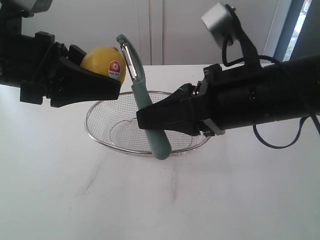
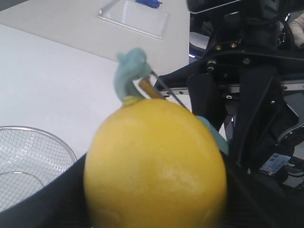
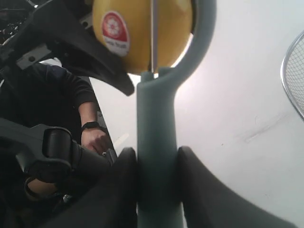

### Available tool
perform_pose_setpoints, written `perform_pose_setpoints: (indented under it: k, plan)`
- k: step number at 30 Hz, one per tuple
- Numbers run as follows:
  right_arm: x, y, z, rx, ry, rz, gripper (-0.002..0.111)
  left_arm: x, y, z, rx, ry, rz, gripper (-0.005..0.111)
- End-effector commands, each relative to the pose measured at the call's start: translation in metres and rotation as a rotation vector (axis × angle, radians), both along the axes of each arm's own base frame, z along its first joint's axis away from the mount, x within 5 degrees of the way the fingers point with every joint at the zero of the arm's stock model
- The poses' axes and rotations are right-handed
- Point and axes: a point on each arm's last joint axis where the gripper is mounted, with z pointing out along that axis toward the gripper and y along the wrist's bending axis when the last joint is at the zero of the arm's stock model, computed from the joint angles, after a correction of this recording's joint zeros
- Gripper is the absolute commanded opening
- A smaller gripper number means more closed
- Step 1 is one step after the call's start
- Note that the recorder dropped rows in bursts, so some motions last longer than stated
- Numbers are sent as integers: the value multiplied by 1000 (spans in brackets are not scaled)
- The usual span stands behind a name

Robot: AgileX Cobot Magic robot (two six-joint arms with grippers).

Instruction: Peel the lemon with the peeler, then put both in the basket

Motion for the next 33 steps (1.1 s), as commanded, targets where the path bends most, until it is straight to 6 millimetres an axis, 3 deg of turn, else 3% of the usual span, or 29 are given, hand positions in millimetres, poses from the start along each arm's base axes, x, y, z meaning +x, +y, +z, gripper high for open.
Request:
perform_pose_setpoints:
  k: [1, 13, 26, 33]
  plan:
    - [-4, -1, 5, 16, -37, 7, 0, -4, -1, 6, -41, 1, -8, 0]
    - [4, -3, -3, -55, 7, -70, 0, -4, -1, 6, -41, 1, -8, 0]
    - [10, 5, -21, -38, 123, -7, 0, -4, -1, 6, -42, 1, -11, 0]
    - [9, 7, -20, -2, 150, 22, 0, -4, -1, 6, -41, 1, -10, 0]
